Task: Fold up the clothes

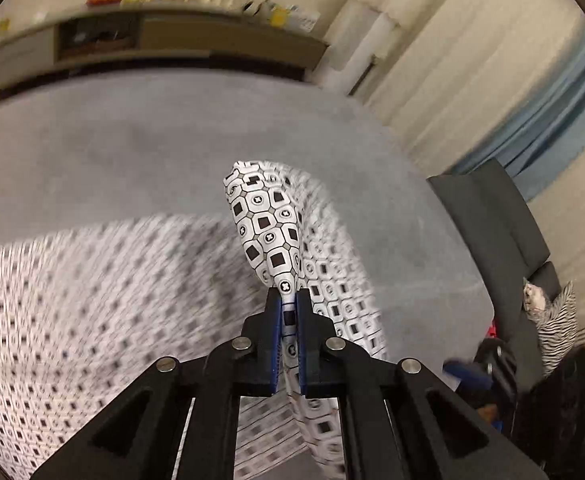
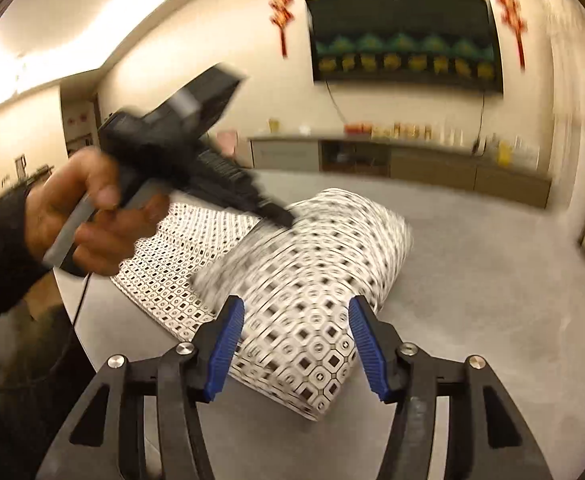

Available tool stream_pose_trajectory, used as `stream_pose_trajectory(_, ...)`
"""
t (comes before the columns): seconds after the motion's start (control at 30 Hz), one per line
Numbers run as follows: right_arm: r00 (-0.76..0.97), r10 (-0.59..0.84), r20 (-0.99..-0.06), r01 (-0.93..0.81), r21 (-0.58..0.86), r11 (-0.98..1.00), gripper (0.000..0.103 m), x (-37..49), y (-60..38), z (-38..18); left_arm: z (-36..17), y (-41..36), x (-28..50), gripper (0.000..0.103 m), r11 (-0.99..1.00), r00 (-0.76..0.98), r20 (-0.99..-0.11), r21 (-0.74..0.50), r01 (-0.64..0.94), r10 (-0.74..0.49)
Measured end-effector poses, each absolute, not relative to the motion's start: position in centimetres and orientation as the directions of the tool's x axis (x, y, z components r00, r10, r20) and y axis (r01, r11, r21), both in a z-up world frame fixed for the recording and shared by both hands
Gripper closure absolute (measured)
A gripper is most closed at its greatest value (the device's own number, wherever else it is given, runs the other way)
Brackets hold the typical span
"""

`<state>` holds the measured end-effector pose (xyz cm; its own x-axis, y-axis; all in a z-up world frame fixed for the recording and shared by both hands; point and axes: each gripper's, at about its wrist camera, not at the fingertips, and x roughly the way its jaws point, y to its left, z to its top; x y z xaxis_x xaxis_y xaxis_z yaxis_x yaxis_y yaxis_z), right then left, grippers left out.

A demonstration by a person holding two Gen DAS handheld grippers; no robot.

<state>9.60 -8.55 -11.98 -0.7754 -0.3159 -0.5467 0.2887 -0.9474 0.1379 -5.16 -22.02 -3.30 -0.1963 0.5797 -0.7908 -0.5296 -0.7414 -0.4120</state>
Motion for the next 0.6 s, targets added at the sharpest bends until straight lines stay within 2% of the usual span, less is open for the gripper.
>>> stream_pose_trajectory(0.03, -0.745, -0.303, -0.594, 0.274, 0.142, -0.951, 0.071, 8.2, -8.9, -12.9, -4.5, -22.5, -5.4, 0.096, -0.759, -0.197, -0.809, -0.393, -0.519, 0.554)
stream_pose_trajectory(0.1, -0.675, -0.270, -0.687, 0.241, 0.140, -0.960, 0.076, 5.4, -9.6, -14.7, -6.7, -23.4, -5.8, 0.092, -0.791, -0.200, -0.840, -0.355, -0.498, 0.503)
stream_pose_trajectory(0.23, -0.620, -0.244, -0.746, 0.240, 0.115, -0.964, 0.077, 4.4, -9.7, -15.6, -8.3, -24.4, -5.7, 0.091, -0.813, -0.228, -0.831, -0.374, -0.446, 0.507)
stream_pose_trajectory(0.33, -0.660, -0.290, -0.693, 0.268, 0.144, -0.953, 0.077, 6.2, -9.7, -13.5, -8.7, -24.9, -5.6, 0.091, -0.802, -0.226, -0.805, -0.429, -0.415, 0.548)
stream_pose_trajectory(0.37, -0.670, -0.277, -0.689, 0.258, 0.133, -0.957, 0.077, 6.0, -9.7, -13.2, -8.7, -25.0, -5.7, 0.083, -0.791, -0.220, -0.792, -0.456, -0.408, 0.570)
stream_pose_trajectory(0.4, -0.679, -0.259, -0.686, 0.245, 0.120, -0.962, 0.076, 5.7, -9.6, -12.9, -8.6, -25.0, -5.8, 0.068, -0.781, -0.215, -0.780, -0.478, -0.402, 0.587)
stream_pose_trajectory(0.43, -0.688, -0.242, -0.684, 0.233, 0.108, -0.967, 0.076, 5.3, -9.5, -12.5, -8.7, -24.7, -5.9, 0.062, -0.776, -0.210, -0.775, -0.491, -0.396, 0.597)
stream_pose_trajectory(0.47, -0.697, -0.225, -0.681, 0.220, 0.095, -0.971, 0.076, 5.0, -9.5, -12.2, -8.8, -24.4, -6.0, 0.058, -0.766, -0.198, -0.766, -0.510, -0.392, 0.611)
stream_pose_trajectory(0.6, -0.671, -0.202, -0.713, 0.186, 0.102, -0.977, 0.076, 7.0, -10.4, -14.8, -9.1, -22.7, -6.1, 0.055, -0.729, -0.165, -0.736, -0.563, -0.389, 0.657)
